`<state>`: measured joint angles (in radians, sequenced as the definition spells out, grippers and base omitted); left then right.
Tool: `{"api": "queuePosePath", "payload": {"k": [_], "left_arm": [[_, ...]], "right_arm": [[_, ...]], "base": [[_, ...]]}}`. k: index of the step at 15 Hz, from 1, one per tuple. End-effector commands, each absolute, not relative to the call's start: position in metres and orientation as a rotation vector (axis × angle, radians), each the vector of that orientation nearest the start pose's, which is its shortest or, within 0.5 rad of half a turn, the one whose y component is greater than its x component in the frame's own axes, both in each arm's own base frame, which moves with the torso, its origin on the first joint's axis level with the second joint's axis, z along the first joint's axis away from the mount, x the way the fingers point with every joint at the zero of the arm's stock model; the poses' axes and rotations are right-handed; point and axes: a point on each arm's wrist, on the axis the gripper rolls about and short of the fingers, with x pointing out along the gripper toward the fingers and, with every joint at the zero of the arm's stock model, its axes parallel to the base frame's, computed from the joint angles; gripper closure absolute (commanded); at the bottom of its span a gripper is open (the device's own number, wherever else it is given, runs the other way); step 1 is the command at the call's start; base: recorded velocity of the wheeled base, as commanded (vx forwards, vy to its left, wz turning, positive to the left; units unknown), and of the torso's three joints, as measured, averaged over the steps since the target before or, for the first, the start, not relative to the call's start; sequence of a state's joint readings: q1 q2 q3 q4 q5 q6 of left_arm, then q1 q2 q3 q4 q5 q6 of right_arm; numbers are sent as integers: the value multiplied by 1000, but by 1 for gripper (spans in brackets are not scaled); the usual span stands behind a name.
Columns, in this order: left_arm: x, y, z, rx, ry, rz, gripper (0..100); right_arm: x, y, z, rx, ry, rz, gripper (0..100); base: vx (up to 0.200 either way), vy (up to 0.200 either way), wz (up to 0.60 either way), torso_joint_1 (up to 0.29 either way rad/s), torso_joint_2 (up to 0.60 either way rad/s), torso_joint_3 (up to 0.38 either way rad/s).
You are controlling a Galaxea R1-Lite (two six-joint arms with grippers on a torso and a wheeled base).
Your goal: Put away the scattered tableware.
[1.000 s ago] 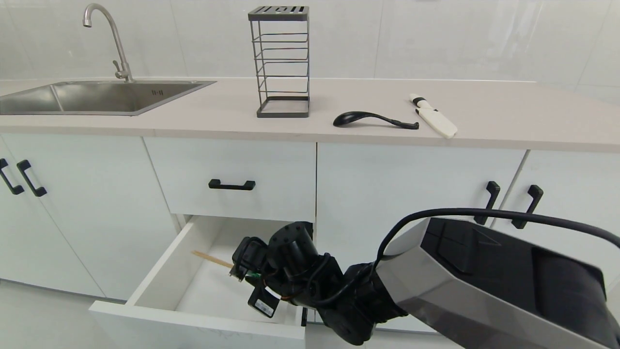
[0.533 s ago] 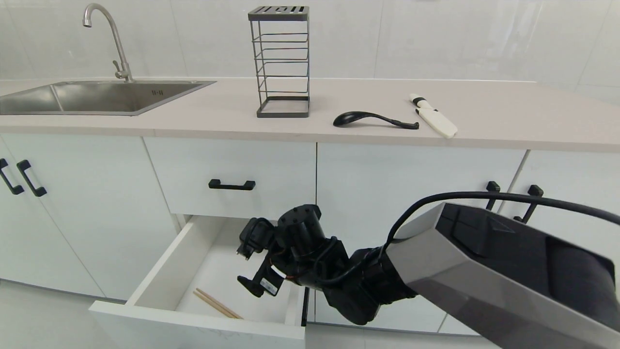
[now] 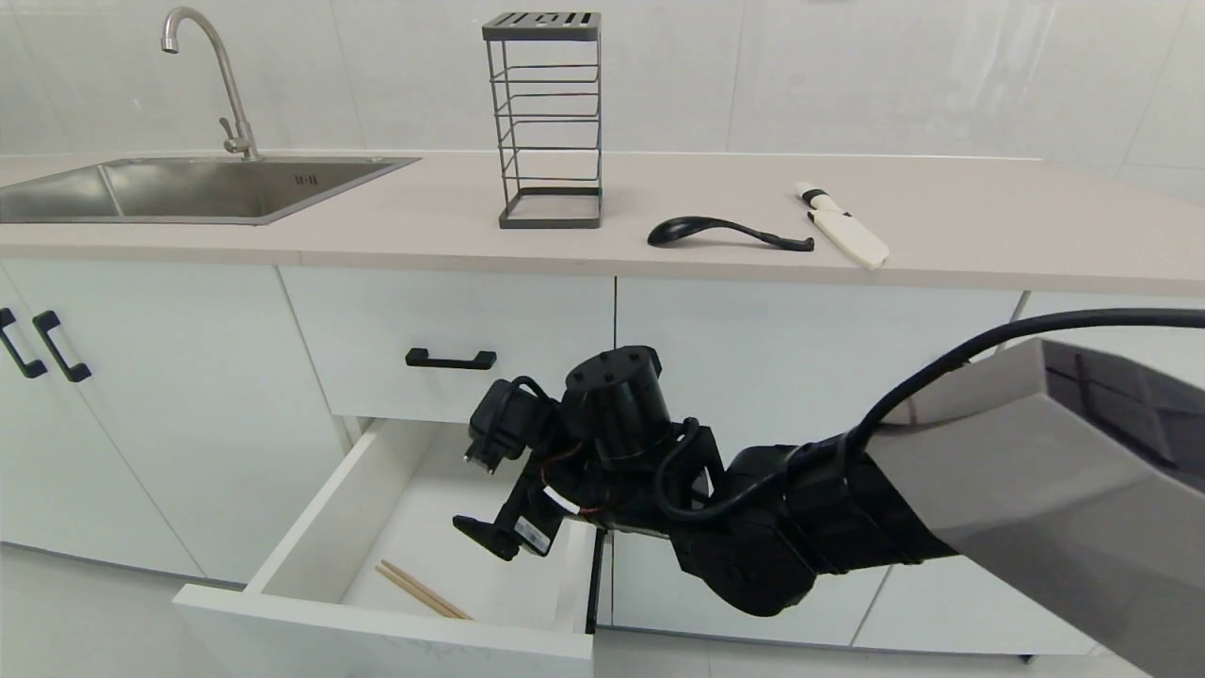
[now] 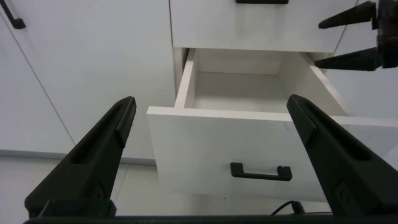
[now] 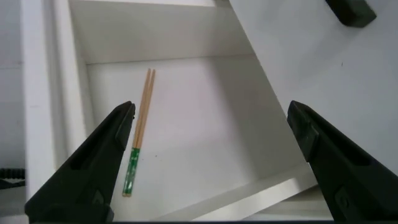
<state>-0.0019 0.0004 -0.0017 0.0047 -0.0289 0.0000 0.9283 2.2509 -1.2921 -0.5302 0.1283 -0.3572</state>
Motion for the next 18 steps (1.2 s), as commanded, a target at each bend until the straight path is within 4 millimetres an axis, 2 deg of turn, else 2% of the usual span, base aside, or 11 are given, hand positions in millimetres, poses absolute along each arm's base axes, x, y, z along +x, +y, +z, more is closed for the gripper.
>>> {"api": "queuePosePath", "payload": {"k": [1,2,5,6,11,13,16,18], "left_arm": [[-23,-1,75,0,5,-31,0],[-23,-1,75,0,5,-32,0],[-23,-1,75,0,5,-31,0],[-23,-1,75,0,5,-31,0],[-23,-1,75,0,5,-31,0],[-23,-1,75,0,5,-32,0],[-23,-1,75,0,5,-31,0],[-23,-1,75,0,5,-31,0]], "right_arm": [[245,341,140,-457,133,1116,0],[237,329,159,-446,102,1109,0],[225,293,190,-426,58,1072,0],[221,274,202,-416,40,1047,0],[228,193,255,-352,-90,919,0],[238,162,267,-342,-119,858,0],[259,124,270,-335,-117,823,0],[275,113,267,-331,-107,815,0]], "base": [[0,0,0,0,0,0],[0,0,0,0,0,0],[0,0,0,0,0,0],[0,0,0,0,0,0],[0,0,0,0,0,0],[0,0,0,0,0,0],[0,0,0,0,0,0],[0,0,0,0,0,0]]}}
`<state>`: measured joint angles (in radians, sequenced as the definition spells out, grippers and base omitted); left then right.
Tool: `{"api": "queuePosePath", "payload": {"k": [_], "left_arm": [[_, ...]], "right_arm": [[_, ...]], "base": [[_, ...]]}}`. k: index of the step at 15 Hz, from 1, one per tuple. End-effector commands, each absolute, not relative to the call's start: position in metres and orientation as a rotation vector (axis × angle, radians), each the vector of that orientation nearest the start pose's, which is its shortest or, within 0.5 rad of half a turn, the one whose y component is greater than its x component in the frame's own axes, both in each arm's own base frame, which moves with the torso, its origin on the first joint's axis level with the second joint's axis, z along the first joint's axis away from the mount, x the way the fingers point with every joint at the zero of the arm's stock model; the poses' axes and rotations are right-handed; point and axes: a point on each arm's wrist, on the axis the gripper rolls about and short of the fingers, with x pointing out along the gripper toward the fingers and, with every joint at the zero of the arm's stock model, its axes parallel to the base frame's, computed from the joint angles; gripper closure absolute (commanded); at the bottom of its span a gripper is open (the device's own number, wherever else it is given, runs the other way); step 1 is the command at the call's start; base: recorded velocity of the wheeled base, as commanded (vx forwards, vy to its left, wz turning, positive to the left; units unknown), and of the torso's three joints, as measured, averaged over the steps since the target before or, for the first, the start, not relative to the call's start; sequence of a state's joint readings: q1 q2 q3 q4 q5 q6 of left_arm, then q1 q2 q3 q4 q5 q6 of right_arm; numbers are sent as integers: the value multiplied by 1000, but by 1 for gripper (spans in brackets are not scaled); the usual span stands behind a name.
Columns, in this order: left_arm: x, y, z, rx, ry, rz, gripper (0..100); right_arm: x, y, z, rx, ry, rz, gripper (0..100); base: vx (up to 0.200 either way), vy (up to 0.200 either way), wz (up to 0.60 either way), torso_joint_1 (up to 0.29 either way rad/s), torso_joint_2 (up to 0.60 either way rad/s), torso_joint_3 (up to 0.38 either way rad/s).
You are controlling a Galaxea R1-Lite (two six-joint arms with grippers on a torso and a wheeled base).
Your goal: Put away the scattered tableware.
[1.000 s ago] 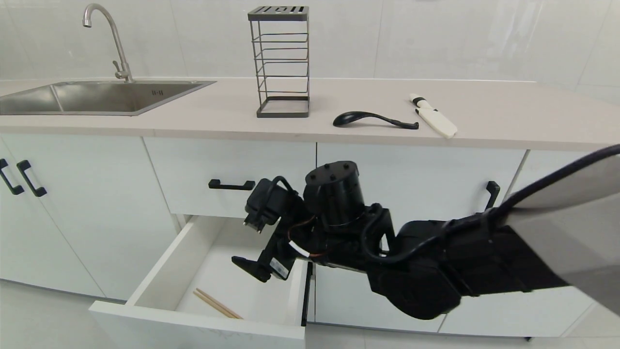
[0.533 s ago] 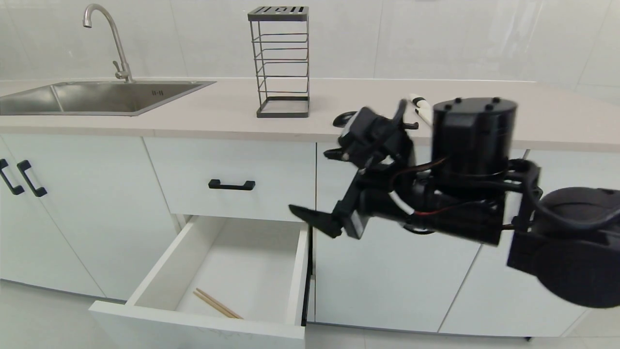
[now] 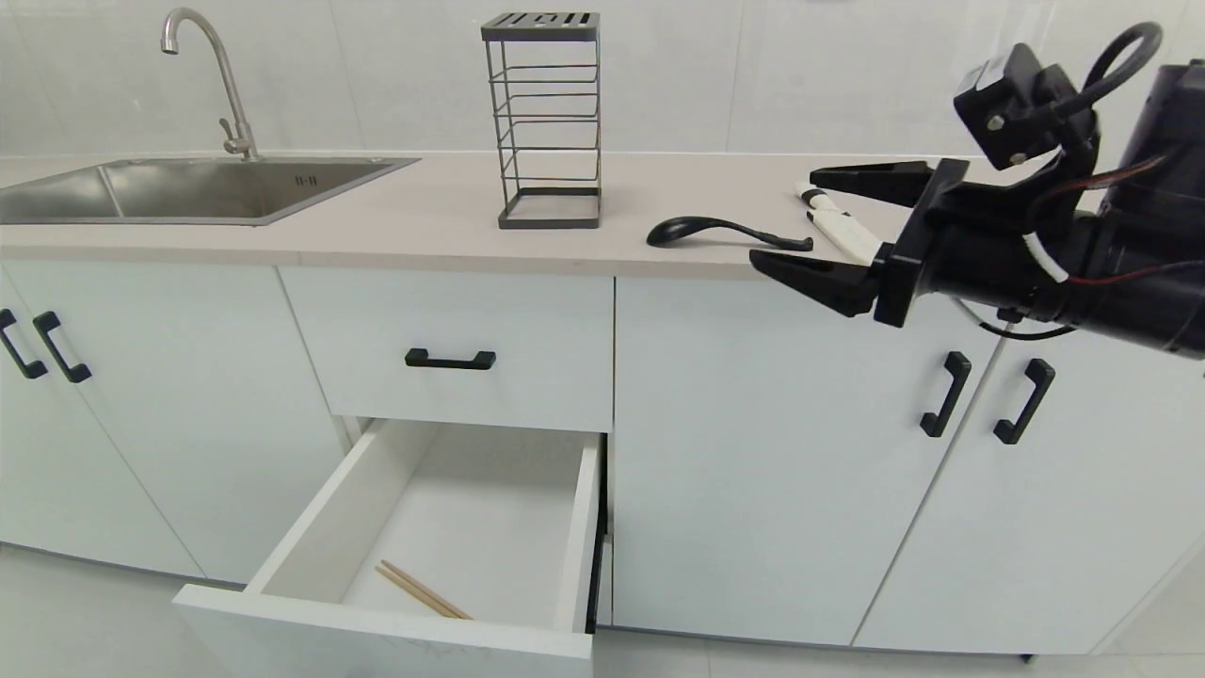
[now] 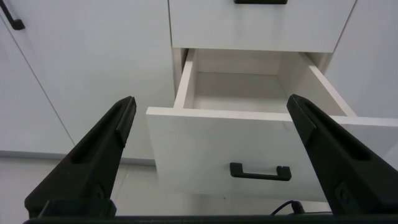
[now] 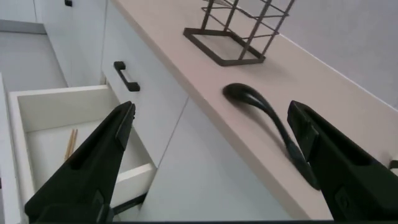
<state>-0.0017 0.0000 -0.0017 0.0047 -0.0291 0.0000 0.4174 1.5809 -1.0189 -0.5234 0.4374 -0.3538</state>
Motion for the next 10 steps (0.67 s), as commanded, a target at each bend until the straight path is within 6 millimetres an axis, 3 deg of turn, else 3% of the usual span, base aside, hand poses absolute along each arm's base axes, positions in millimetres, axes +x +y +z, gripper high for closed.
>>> {"api": "queuePosePath", "payload": {"k": [1,4,6,10], "left_arm": [[-23,-1,75,0,5,-31,0],[-23,-1,75,0,5,-31,0],[-23,-1,75,0,5,-32,0],[-23,-1,75,0,5,-31,0]], "right_arm": [[284,111,267,-320,-104,814,0],[315,108,261,-218,-29,801,0],[327,108,249,-203,63,798,0],[350,116,240,-205,75,799,0]], "base": [[0,0,0,0,0,0],[0,0,0,0,0,0],[0,0,0,0,0,0],[0,0,0,0,0,0]]}}
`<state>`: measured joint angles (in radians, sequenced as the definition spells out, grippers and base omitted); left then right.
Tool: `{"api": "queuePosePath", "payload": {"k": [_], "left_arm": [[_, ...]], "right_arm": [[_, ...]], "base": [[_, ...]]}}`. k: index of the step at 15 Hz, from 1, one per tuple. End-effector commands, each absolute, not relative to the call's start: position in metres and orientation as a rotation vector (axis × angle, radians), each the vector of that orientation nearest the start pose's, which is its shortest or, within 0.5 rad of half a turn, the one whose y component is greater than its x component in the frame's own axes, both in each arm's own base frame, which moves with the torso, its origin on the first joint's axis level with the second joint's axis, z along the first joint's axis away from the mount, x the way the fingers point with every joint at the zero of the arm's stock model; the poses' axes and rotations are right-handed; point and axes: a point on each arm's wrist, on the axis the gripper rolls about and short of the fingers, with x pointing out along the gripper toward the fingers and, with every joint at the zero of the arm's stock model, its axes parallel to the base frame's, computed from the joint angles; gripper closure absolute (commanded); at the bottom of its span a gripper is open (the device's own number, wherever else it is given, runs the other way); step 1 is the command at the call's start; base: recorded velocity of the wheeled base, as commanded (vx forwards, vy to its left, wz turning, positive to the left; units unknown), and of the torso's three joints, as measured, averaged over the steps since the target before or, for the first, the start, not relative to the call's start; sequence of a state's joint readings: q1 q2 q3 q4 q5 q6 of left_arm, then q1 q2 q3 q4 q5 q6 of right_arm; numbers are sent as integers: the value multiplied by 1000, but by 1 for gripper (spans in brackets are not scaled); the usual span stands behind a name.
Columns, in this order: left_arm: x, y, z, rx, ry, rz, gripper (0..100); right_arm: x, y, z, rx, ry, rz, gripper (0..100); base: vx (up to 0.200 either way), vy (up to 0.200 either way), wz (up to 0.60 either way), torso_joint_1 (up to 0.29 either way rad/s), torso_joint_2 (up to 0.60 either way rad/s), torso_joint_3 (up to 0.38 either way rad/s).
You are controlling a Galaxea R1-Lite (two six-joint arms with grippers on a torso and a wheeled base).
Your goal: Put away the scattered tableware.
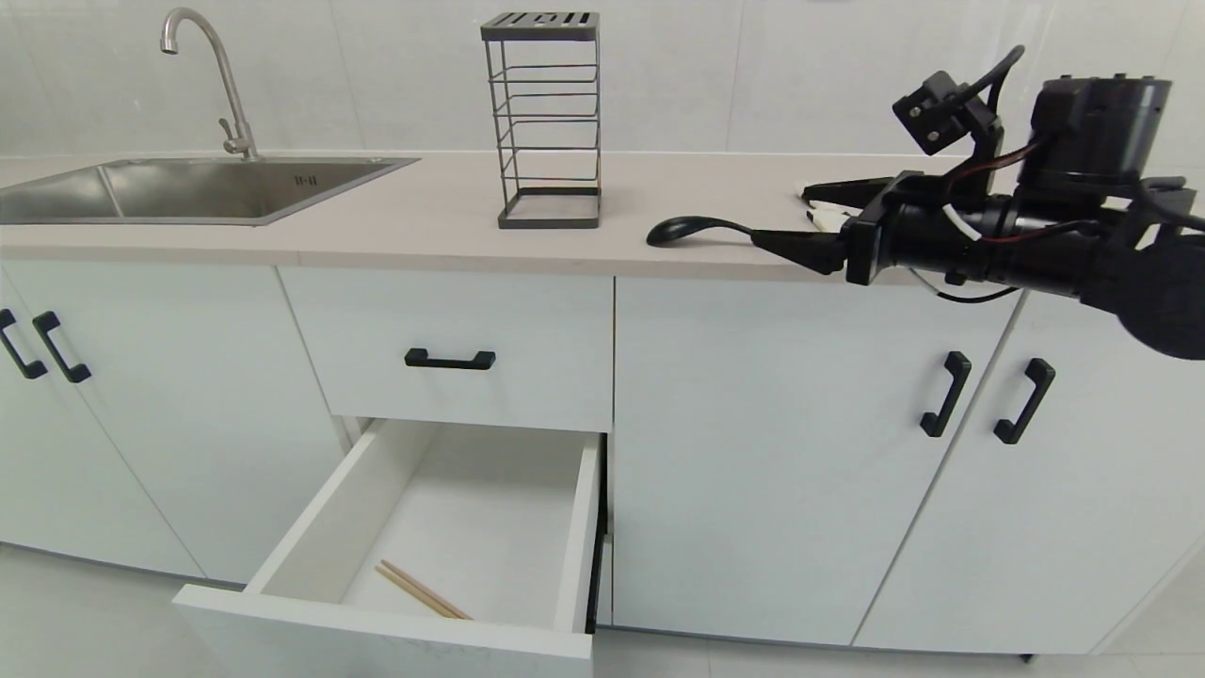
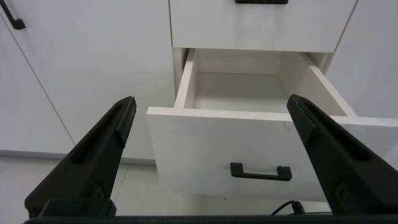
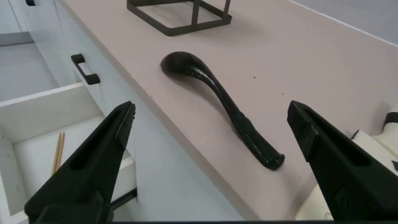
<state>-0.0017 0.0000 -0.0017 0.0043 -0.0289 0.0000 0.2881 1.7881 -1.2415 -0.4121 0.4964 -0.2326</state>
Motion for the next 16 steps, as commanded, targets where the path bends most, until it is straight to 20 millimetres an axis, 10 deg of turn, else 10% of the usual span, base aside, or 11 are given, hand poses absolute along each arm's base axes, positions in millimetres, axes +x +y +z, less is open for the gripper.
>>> {"api": "queuePosePath", "payload": {"k": [1,16], "left_arm": [[-23,-1,75,0,5,-31,0],[-23,-1,75,0,5,-31,0]], "right_arm": [[355,118,238,-207,76,798,0],[375,145,242,-231,144,722,0]], "base": [[0,0,0,0,0,0],[0,0,0,0,0,0]]}}
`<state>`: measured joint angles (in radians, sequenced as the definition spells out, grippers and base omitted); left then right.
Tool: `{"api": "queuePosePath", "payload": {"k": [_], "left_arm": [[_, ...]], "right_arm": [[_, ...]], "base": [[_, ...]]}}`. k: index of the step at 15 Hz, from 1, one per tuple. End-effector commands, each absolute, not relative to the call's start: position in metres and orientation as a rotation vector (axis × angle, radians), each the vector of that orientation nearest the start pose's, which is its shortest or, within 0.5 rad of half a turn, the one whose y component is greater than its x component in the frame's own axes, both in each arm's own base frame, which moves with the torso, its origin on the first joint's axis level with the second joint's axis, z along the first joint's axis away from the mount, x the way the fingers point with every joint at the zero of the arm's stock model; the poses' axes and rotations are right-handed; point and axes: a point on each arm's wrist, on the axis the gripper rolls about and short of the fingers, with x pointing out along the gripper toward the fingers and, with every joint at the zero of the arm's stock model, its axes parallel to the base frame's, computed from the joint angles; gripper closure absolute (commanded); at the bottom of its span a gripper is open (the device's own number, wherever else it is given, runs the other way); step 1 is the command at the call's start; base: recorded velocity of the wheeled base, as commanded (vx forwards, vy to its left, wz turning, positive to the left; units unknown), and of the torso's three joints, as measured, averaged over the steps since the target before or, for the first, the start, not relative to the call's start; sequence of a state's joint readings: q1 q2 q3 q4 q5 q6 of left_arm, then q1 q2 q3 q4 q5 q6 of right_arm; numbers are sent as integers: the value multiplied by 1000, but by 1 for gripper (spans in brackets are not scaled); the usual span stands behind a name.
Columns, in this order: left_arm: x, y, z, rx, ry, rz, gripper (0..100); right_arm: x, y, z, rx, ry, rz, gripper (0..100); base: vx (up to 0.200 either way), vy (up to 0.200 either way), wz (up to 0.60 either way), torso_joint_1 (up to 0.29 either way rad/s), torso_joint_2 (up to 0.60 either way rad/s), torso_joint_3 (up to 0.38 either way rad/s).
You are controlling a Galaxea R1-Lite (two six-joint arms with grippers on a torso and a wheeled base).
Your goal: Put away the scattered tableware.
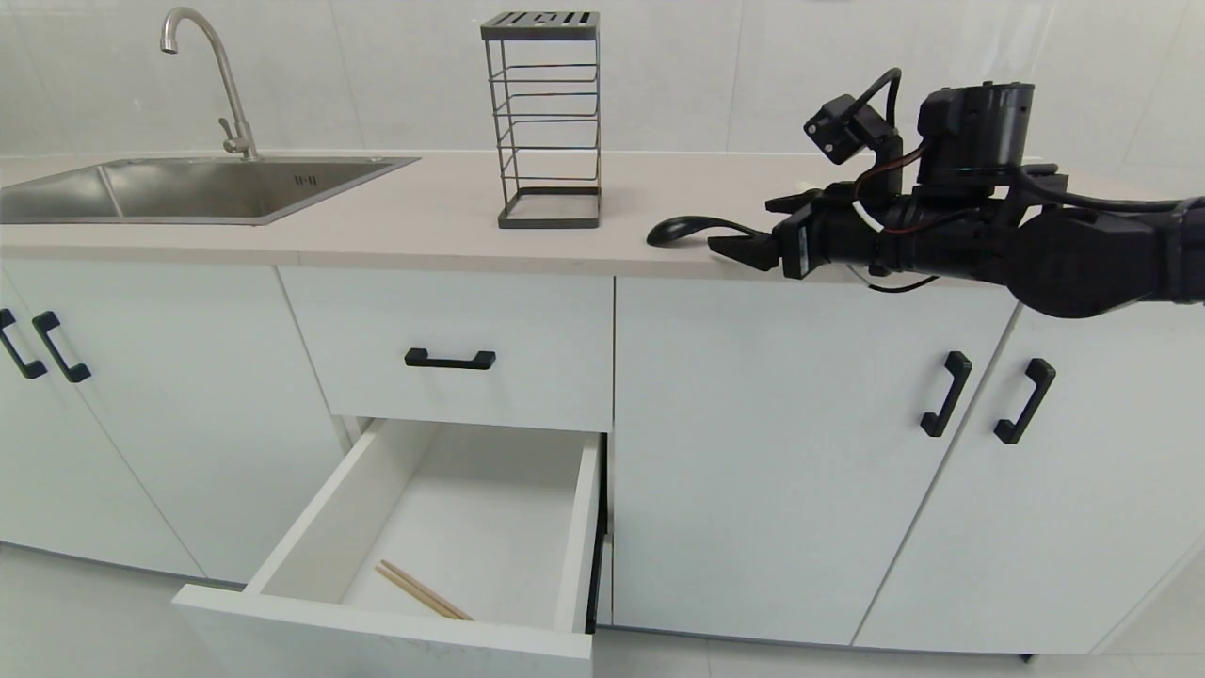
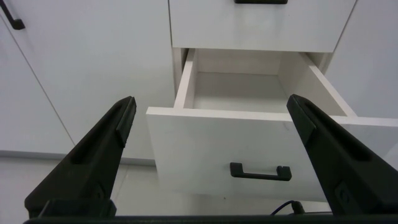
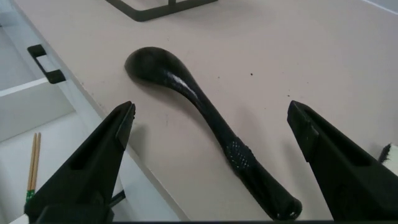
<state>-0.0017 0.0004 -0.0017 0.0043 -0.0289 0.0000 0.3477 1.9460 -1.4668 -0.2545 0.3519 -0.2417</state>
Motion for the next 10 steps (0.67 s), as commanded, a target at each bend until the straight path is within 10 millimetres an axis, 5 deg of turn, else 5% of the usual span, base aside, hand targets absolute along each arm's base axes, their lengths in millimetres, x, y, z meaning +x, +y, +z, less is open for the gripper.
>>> {"api": "queuePosePath", "payload": {"k": [1,7,8,10], "left_arm": [[-23,-1,75,0,5,-31,0],[-23,-1,75,0,5,-31,0],[-23,-1,75,0,5,-31,0],[-23,-1,75,0,5,-31,0]], "right_arm": [[377,150,241,-232,139,728,0],[390,165,238,-240,169,725,0],[393,167,238,-242,164,704,100],[396,169,238,-247,173,679,100]], "base": [[0,0,0,0,0,0],[0,0,0,0,0,0],[0,0,0,0,0,0],[0,0,0,0,0,0]]}}
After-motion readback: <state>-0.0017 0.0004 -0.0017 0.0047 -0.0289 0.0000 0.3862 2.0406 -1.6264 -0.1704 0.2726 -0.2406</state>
